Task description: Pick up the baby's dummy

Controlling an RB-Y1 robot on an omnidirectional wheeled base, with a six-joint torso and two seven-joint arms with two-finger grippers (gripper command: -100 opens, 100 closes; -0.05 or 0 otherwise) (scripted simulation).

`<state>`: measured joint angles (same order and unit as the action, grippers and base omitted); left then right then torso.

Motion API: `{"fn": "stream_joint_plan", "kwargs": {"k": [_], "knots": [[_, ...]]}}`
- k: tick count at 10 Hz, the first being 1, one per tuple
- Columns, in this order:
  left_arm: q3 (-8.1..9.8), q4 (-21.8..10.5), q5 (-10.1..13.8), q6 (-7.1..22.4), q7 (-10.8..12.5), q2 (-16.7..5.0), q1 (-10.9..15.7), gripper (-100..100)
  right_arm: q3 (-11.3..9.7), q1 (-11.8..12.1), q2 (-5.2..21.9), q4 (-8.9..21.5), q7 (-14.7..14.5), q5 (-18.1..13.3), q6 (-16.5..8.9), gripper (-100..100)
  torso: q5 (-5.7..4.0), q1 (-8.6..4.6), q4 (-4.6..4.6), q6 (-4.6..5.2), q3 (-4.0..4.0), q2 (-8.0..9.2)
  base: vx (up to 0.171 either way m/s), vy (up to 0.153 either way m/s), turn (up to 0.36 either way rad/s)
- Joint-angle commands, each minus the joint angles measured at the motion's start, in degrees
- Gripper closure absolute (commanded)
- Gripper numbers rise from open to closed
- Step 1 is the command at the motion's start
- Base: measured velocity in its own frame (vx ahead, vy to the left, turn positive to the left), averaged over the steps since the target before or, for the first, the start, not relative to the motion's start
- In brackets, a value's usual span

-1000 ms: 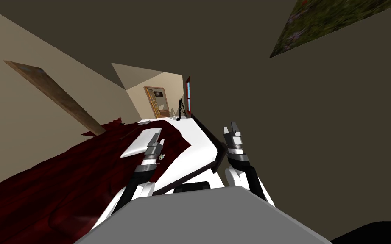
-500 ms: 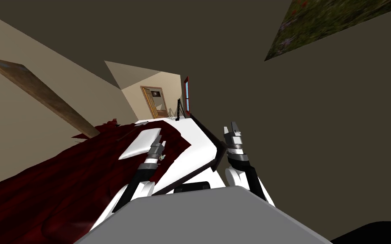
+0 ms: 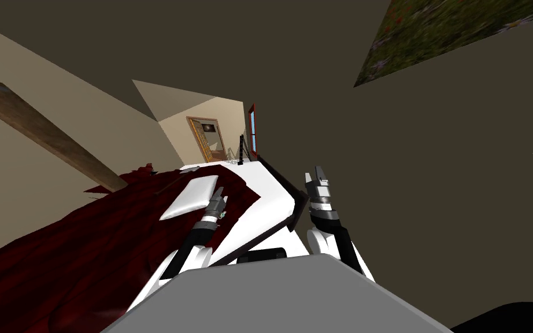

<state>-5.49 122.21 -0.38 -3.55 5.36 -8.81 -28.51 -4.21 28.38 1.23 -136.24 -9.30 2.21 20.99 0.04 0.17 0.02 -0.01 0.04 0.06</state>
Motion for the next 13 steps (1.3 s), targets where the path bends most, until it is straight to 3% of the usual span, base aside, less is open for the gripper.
{"fn": "stream_joint_plan", "kwargs": {"k": [1, 8, 9, 10, 13], "knots": [[-0.14, -0.69, 0.70, 2.86, -0.15, -0.10, 0.33, -100, 0.00, 0.00, 0.00, 0.00, 0.00, 0.00, 0.00, 0, 0.00, 0.00, 0.00, 0.00, 0.00, 0.00, -0.026, 0.051, -0.091], [-0.66, -2.51, 2.35, 10.84, -0.69, 0.05, 1.26, -100, 0.00, 0.00, 0.00, 0.00, 0.00, 0.00, 0.00, 0, 0.00, -0.02, 0.00, 0.01, 0.00, -0.01, -0.019, 0.039, -0.057], [-0.80, -3.20, 2.85, 13.17, -0.84, 0.13, 1.61, -100, 0.00, 0.00, 0.00, 0.00, 0.00, 0.00, 0.00, 0, -0.01, -0.03, 0.00, -0.01, -0.01, -0.02, -0.011, 0.041, -0.069], [-0.80, -3.20, 2.85, 13.36, -0.84, 0.13, 1.61, -100, 0.00, 0.00, 0.00, 0.00, 0.00, 0.00, 0.00, 0, 0.00, -0.01, -0.01, 0.00, -0.02, -0.04, -0.011, 0.036, -0.034], [-1.02, -4.73, 3.72, 18.24, -1.10, 0.26, 2.37, -100, 0.00, 0.00, 0.00, 0.00, 0.00, 0.00, 0.00, 0, 0.00, 0.02, -0.01, 0.00, -0.03, -0.05, -0.013, 0.044, -0.061]]}}
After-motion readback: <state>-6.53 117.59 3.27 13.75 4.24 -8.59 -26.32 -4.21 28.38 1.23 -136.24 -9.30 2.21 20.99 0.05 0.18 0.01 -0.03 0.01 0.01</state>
